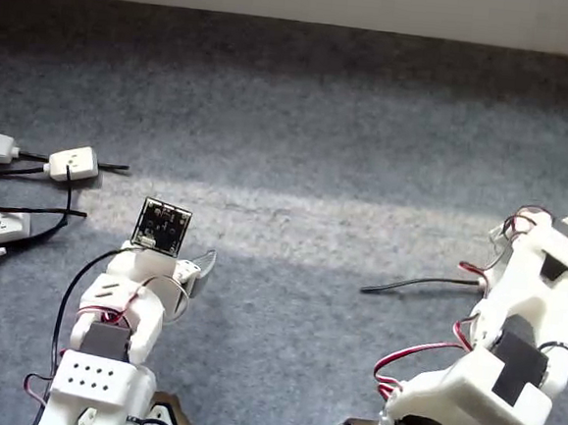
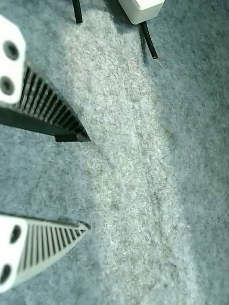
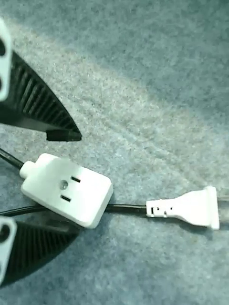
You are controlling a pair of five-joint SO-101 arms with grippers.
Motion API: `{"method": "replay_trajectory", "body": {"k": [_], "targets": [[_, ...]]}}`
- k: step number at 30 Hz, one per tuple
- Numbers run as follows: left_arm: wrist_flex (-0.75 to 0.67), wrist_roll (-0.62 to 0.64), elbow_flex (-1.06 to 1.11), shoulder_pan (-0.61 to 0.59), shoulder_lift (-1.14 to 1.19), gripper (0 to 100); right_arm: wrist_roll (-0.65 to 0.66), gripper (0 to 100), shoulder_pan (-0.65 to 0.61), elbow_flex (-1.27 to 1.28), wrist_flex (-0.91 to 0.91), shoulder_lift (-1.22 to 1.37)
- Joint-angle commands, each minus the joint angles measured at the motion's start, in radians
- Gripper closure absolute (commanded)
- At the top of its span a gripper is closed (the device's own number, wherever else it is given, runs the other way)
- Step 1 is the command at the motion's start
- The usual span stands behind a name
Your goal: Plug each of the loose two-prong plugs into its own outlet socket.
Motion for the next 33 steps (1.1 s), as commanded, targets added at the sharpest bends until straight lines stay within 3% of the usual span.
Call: {"method": "replay_trajectory", "body": {"k": [1,6,12,19,29,33], "targets": [[0.003,-0.005,0.021,0.013,-0.010,74,0.015,78.9,0.005,-0.105,0.048,-0.008],[0.003,-0.005,0.021,0.013,-0.010,74,0.015,93.5,0.010,-0.108,0.051,-0.001],[0.003,-0.005,0.021,0.013,-0.010,74,0.097,87.3,0.010,-0.107,0.054,-0.001],[0.003,-0.005,0.021,0.013,-0.010,74,0.100,86.1,-0.001,-0.111,0.101,-0.001],[0.005,-0.006,0.021,0.013,-0.010,74,0.100,86.1,-0.189,-0.137,0.094,-0.004],[0.005,-0.006,0.021,0.013,-0.010,74,0.101,86.1,-0.188,-0.183,0.125,-0.008]]}}
